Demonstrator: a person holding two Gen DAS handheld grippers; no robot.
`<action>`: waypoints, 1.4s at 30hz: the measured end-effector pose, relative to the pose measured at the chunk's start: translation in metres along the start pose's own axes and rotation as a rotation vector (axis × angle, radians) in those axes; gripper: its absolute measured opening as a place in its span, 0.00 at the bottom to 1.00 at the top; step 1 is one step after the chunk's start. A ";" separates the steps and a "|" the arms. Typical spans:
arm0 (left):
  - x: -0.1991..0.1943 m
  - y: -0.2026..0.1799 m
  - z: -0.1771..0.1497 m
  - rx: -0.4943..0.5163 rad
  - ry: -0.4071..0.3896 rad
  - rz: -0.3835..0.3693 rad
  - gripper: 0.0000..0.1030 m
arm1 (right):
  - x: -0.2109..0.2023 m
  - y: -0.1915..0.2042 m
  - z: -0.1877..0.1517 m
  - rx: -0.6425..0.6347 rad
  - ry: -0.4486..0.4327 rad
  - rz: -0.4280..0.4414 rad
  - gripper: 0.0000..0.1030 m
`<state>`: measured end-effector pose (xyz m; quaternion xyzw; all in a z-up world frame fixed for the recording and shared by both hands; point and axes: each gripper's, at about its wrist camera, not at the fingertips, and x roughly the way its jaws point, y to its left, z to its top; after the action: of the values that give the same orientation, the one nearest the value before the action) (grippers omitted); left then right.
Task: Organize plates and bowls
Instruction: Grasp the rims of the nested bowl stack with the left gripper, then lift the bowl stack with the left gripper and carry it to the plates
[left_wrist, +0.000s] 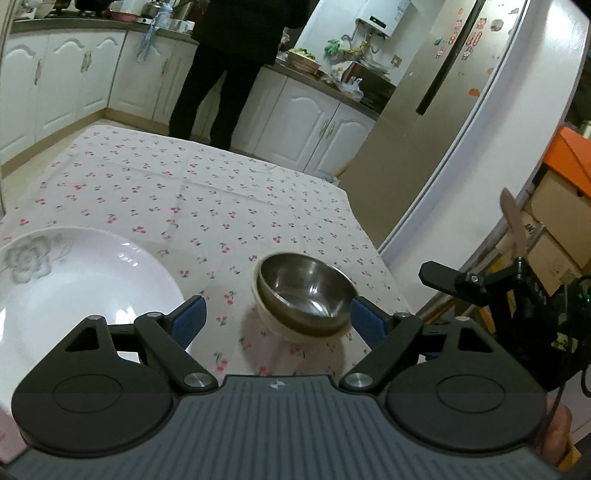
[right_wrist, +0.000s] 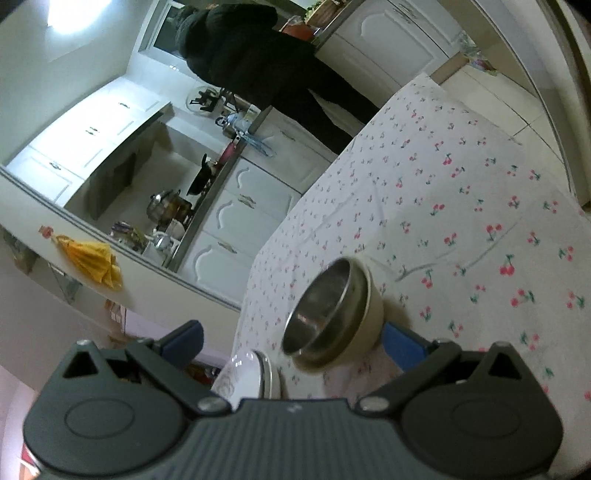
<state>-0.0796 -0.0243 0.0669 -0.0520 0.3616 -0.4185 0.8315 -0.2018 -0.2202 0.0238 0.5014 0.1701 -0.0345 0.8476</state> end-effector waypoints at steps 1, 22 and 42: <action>0.007 0.000 0.002 -0.004 0.010 -0.001 1.00 | 0.002 -0.001 0.003 0.003 0.000 -0.002 1.00; 0.086 0.011 0.012 -0.053 0.100 0.025 0.58 | 0.045 -0.039 0.022 0.126 0.065 0.019 0.89; 0.093 0.020 -0.004 -0.075 0.131 0.037 0.47 | 0.050 -0.046 0.019 0.103 0.098 0.040 0.73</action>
<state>-0.0326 -0.0791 0.0044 -0.0489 0.4313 -0.3918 0.8112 -0.1606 -0.2537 -0.0230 0.5486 0.1995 -0.0017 0.8119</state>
